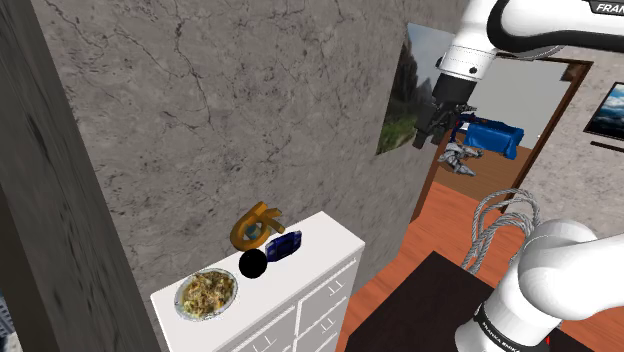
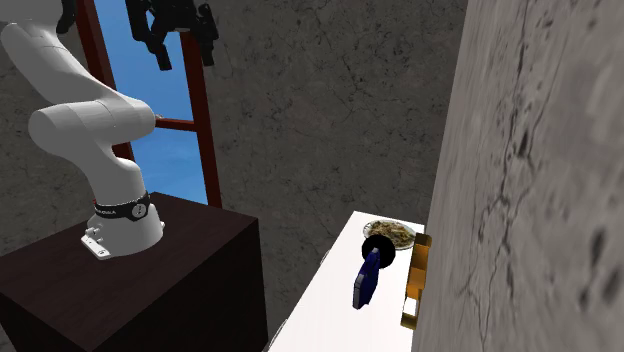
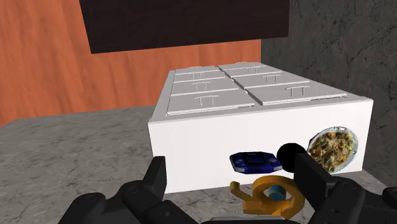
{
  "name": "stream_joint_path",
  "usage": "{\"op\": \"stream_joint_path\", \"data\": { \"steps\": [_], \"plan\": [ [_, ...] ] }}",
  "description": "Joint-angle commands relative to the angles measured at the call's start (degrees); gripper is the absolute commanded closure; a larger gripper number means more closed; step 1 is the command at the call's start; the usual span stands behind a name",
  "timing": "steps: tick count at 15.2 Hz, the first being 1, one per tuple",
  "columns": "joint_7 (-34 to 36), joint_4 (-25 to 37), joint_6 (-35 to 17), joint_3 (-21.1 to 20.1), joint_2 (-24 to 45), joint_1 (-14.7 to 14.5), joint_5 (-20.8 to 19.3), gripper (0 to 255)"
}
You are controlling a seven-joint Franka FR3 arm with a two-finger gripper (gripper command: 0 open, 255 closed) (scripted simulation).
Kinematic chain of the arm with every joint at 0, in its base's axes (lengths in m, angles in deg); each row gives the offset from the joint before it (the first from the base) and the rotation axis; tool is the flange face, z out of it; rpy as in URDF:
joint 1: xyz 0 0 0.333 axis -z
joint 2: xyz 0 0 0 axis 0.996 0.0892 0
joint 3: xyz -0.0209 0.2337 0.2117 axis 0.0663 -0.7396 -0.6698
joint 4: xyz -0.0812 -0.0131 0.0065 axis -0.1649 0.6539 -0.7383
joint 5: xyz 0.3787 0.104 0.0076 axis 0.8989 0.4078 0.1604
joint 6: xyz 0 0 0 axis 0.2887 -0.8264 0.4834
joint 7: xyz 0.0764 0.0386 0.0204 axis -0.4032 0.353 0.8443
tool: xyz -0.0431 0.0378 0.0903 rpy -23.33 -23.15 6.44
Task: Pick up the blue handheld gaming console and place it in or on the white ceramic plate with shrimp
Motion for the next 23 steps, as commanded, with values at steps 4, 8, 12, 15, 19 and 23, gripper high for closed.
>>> {"op": "stream_joint_path", "data": {
  "steps": [4,8,12,15,19,23],
  "plan": [
    [-5.02,-2.52,-5.69,1.52,3.39,-1.43,-0.85,0],
    [-11.62,-4.70,-13.26,3.50,9.07,-3.40,-1.65,0],
    [-18.24,-5.55,-20.63,5.29,15.90,-5.43,-1.91,0],
    [-23.25,-5.32,-25.88,6.50,21.62,-7.02,-1.68,0],
    [-30.10,-3.94,-32.32,7.74,29.83,-9.07,-0.66,0],
    [-37.14,-1.42,-37.94,8.39,38.44,-10.90,1.15,0]
  ]
}}
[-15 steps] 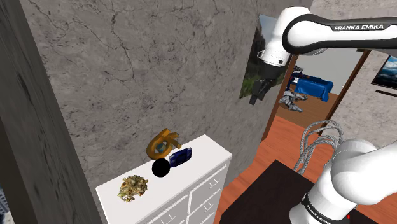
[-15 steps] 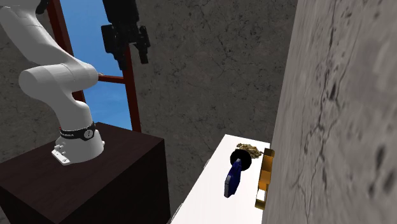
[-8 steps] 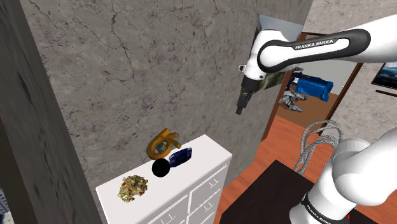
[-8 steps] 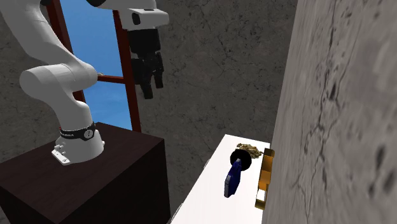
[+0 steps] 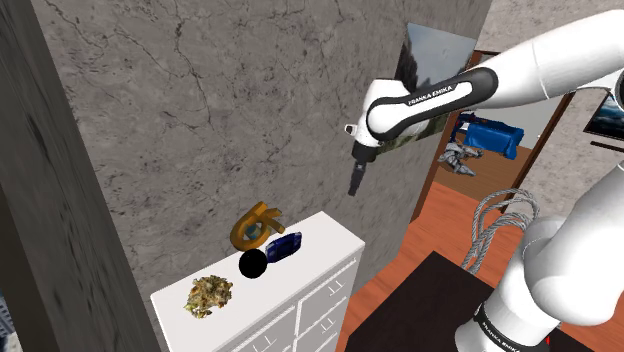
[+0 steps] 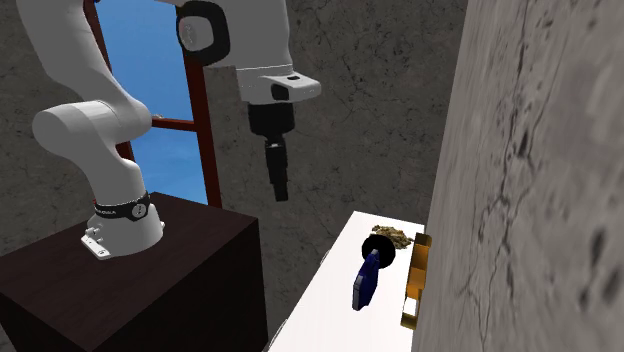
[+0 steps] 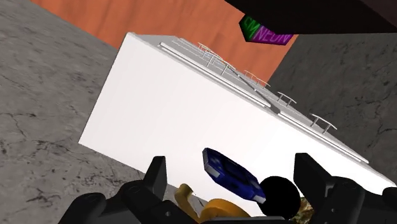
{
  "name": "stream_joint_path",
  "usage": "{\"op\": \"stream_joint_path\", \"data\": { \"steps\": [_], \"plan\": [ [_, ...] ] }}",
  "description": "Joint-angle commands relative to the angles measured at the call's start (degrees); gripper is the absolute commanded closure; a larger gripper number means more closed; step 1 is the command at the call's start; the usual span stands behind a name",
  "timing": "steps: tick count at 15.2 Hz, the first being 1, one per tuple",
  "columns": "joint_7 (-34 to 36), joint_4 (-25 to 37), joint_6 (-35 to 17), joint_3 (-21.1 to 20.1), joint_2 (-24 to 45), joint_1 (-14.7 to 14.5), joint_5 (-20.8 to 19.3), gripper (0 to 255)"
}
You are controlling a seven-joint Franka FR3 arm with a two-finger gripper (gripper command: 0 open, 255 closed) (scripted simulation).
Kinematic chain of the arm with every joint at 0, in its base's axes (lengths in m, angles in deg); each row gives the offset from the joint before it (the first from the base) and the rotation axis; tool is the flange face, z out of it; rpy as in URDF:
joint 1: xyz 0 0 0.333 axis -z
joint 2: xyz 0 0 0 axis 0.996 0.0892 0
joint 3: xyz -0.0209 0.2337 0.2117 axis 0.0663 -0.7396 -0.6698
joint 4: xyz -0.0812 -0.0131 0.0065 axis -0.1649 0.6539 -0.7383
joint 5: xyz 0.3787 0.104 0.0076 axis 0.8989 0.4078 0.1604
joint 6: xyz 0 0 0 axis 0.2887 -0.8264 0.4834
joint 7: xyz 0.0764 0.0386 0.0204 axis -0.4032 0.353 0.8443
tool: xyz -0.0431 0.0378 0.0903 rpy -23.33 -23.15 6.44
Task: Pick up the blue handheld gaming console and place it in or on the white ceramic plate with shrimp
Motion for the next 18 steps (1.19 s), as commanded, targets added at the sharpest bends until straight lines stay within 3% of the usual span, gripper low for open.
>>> {"op": "stream_joint_path", "data": {
  "steps": [1,10,18],
  "plan": [
    [-3.74,1.37,-2.91,0.18,4.49,-0.85,1.07,0],
    [-18.65,11.08,-11.60,-2.23,23.94,-2.30,5.84,0],
    [-28.25,22.89,-15.93,-6.44,40.40,-2.13,6.14,0]
  ]
}}
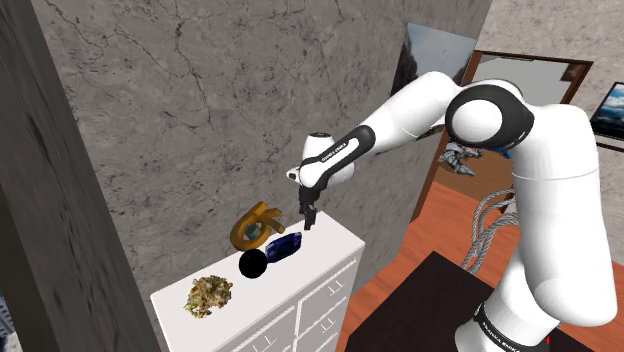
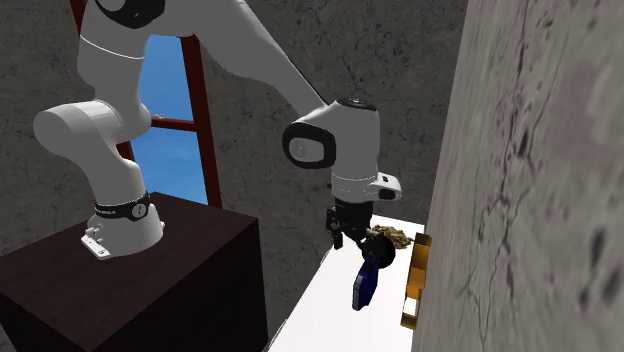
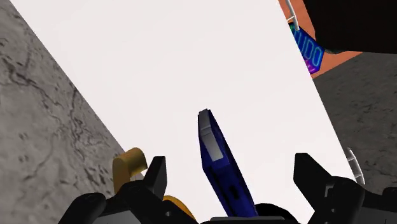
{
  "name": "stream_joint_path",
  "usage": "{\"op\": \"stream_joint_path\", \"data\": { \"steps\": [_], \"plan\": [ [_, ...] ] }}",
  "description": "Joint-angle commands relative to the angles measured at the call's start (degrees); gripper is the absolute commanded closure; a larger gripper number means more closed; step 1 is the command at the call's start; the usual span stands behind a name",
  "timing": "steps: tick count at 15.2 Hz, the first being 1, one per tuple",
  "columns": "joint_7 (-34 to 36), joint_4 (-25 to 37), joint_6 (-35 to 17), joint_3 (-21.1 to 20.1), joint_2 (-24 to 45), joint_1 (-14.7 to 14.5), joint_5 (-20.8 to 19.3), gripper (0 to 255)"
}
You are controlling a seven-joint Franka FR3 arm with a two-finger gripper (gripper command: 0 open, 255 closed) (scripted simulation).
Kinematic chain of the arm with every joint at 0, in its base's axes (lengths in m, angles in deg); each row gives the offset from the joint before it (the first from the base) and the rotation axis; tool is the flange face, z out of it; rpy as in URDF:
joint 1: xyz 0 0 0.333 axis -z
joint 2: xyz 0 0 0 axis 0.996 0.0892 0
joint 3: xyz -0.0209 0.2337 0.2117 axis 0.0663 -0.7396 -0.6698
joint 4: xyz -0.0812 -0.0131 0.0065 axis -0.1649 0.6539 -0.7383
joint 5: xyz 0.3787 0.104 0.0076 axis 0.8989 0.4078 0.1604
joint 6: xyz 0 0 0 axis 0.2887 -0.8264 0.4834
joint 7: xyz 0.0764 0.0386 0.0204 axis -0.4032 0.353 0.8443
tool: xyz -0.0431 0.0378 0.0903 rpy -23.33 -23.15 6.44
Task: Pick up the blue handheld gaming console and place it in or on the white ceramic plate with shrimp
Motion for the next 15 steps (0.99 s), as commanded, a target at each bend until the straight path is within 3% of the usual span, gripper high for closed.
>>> {"op": "stream_joint_path", "data": {
  "steps": [1,4,15],
  "plan": [
    [-2.29,2.80,-1.18,-1.02,3.98,0.03,-0.33,0],
    [-4.78,7.64,-1.90,-2.22,9.57,-0.23,-1.26,0],
    [-5.06,9.36,-5.20,-2.72,14.57,-0.07,-0.82,0]
  ]
}}
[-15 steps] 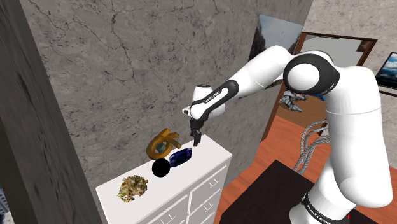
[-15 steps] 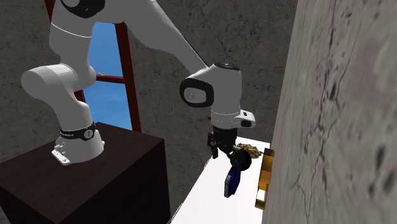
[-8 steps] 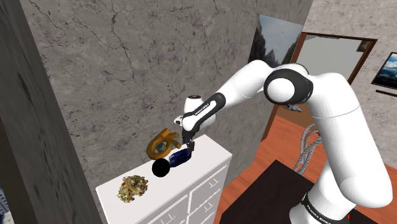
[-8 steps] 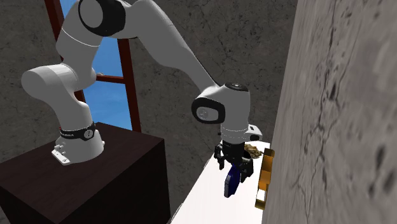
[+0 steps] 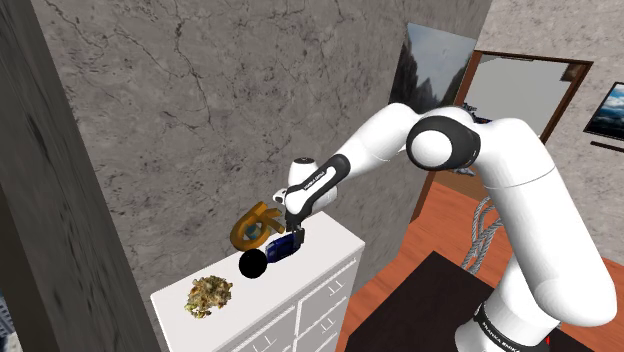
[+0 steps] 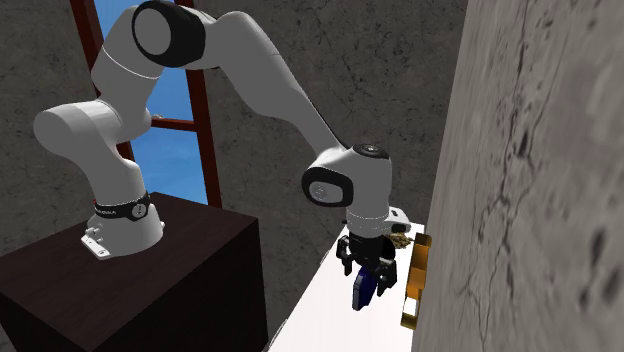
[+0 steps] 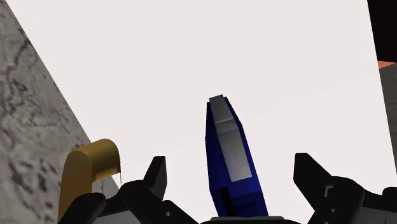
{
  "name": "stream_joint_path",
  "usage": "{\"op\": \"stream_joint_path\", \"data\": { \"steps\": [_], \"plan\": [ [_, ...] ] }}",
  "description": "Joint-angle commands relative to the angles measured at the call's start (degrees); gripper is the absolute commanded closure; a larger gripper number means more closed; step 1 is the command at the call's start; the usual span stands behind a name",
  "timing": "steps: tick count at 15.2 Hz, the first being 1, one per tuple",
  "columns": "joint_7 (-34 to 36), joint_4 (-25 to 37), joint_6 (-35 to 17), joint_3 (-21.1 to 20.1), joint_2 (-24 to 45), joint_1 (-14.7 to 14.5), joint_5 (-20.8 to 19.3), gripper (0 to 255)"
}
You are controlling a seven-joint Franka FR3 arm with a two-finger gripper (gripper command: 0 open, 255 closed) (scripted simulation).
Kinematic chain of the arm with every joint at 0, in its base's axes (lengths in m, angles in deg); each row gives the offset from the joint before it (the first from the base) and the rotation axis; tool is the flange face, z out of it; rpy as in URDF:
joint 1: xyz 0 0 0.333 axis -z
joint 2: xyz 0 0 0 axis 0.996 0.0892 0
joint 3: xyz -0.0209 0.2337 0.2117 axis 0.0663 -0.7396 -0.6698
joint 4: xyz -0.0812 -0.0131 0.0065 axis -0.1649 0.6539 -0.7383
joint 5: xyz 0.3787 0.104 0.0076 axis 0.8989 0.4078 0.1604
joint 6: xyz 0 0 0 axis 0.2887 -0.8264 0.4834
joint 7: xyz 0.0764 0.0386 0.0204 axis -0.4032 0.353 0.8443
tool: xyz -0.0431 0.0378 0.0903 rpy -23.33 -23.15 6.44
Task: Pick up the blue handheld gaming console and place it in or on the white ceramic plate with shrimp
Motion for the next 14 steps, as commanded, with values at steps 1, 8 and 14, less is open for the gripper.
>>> {"op": "stream_joint_path", "data": {
  "steps": [1,8,14],
  "plan": [
    [0.01,0.05,-0.03,-0.01,0.07,-0.01,0.00,0],
    [0.01,0.05,-0.03,-0.01,0.07,-0.01,0.00,255],
    [0.01,0.05,-0.03,-0.01,0.07,-0.01,0.00,255]
  ]
}}
